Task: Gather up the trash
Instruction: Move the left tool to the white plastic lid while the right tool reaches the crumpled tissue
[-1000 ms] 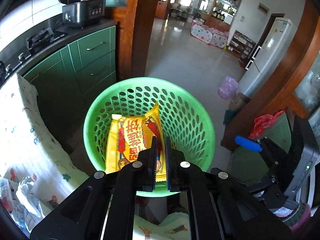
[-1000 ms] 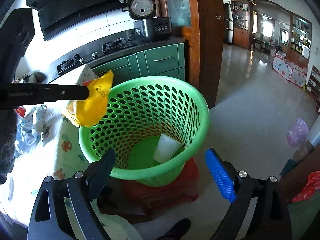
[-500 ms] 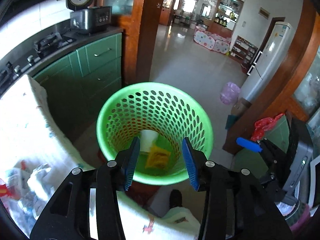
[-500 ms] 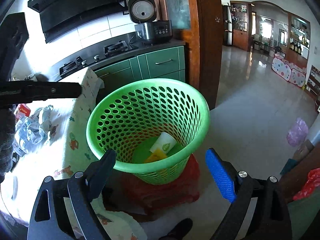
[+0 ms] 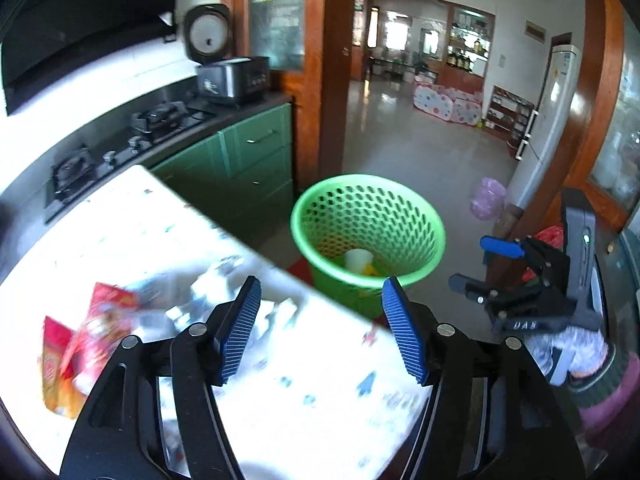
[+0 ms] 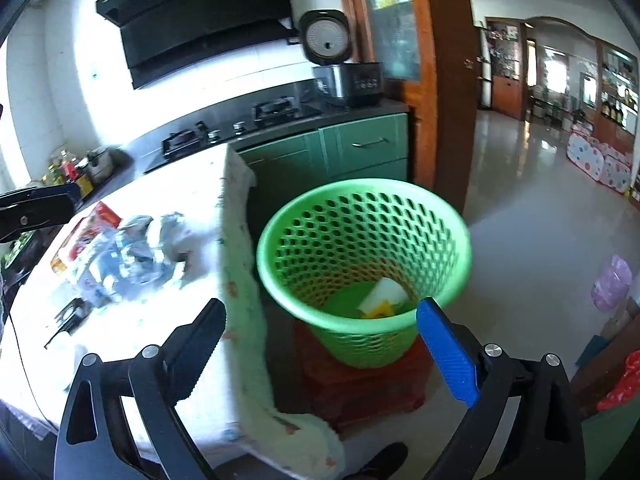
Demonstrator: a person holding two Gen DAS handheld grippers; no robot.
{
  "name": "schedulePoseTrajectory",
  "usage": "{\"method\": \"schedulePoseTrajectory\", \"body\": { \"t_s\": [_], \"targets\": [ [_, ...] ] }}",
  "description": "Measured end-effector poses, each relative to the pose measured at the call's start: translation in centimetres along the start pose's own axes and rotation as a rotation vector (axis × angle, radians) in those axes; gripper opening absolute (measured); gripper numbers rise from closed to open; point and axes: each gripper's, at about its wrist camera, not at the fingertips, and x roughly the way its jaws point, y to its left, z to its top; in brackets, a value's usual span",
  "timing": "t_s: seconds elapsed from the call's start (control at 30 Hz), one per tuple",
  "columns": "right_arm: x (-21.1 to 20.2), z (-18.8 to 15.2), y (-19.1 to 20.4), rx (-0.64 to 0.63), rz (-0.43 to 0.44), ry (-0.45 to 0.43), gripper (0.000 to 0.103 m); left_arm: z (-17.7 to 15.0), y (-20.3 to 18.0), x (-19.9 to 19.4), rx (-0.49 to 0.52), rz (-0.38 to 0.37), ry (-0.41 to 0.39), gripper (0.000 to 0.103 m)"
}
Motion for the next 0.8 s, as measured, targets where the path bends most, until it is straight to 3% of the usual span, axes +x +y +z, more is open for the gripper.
{"method": "schedulePoseTrajectory", "body": {
  "t_s": [0.17, 0.33, 0.5, 0.67, 0.8],
  "targets": [
    [-0.5, -0.1, 3.3, -0.043, 0.047, -0.002, 0.094, -3.5, 2.5, -3.4, -0.029, 0.057, 0.012, 0.068],
    [-0.4, 0.2, 6.0, -0.072, 0.093, 0.002, 0.094, -8.1, 4.9, -5.1, -0.092, 0.129, 0.076, 0.073],
    [0.0, 0.0, 8.6, -0.11, 0.132, 0.011, 0.094, -13.0, 7.8, -6.0, -0.207, 0.171, 0.124, 0.072],
    [0.4, -0.1, 10.7, -0.151, 0.154, 0.024, 0.094, -17.2, 10.0, -6.4, -0.34, 0.188, 0.143, 0.062],
    [0.8, -0.3, 11.9, -0.171, 0.168, 0.034, 0.094, -19.5, 10.5, -5.8, -0.392, 0.182, 0.165, 0.054]
  ]
}}
